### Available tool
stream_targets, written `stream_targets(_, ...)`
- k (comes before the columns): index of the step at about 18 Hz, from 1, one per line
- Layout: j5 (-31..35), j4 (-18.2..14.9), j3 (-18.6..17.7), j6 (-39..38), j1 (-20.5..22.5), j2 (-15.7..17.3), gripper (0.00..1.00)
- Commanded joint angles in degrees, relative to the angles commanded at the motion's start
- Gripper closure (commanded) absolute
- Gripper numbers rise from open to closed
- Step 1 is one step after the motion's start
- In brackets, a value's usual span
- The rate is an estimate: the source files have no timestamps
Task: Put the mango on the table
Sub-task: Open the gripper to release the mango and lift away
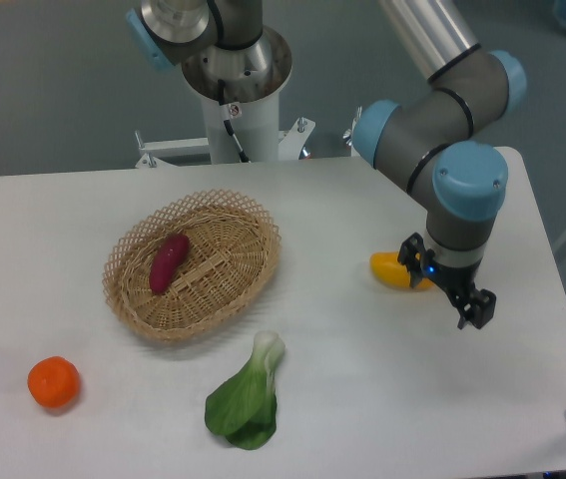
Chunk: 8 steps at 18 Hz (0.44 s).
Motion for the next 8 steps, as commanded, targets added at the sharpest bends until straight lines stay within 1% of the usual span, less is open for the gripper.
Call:
stream_targets(3, 0.0, -1.1, 1.0, -0.4, -0.4, -0.5, 0.0)
stream_targets(8, 0.2, -1.1, 0.9, -0.4, -0.5, -0.5, 0.0)
